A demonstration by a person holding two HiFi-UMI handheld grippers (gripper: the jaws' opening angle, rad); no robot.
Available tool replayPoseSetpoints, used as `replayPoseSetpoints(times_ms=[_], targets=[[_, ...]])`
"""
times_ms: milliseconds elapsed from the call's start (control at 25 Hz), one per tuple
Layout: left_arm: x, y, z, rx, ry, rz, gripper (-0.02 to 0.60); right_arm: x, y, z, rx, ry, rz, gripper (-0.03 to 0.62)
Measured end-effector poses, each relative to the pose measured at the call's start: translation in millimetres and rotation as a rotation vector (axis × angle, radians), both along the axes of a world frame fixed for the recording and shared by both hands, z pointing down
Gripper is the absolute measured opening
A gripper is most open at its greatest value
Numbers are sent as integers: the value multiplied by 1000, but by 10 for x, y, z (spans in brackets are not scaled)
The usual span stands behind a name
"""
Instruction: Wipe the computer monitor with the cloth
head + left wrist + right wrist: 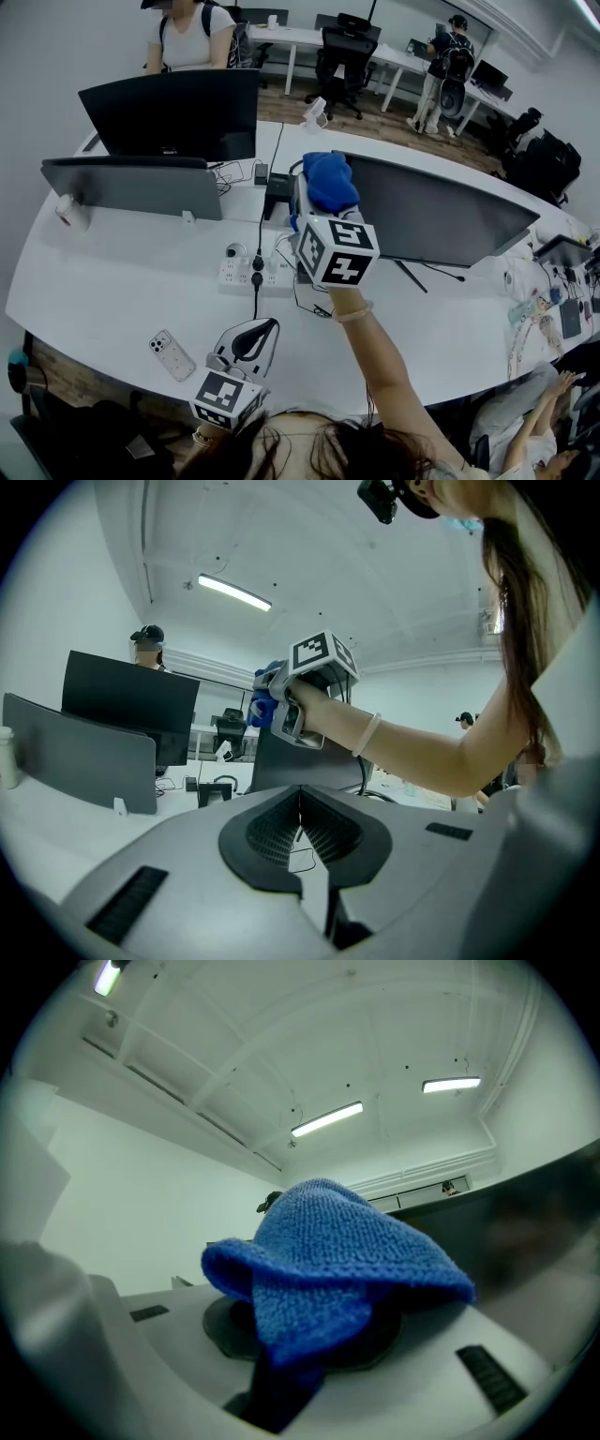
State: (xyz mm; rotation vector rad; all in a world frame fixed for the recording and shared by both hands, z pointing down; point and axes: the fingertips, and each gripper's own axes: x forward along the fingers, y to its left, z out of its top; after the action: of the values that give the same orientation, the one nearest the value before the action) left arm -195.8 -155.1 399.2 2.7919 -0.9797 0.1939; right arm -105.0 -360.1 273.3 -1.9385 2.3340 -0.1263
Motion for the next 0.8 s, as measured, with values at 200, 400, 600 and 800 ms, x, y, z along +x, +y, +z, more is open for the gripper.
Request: replayPoseSetpoints(times_ms=[200, 400, 600, 800], targets=[[-10, -19, -25, 15, 0, 4, 9, 7, 0, -36, 3, 0, 4, 101], [-10, -10, -32, 16, 1, 9, 9, 6, 12, -93, 12, 4, 10, 101], [-18, 12, -34, 14, 6, 22, 9, 9, 54, -134, 18, 5, 18, 101], [-46, 55, -37, 11, 9, 37, 9, 25, 128, -192, 36, 4, 35, 101]])
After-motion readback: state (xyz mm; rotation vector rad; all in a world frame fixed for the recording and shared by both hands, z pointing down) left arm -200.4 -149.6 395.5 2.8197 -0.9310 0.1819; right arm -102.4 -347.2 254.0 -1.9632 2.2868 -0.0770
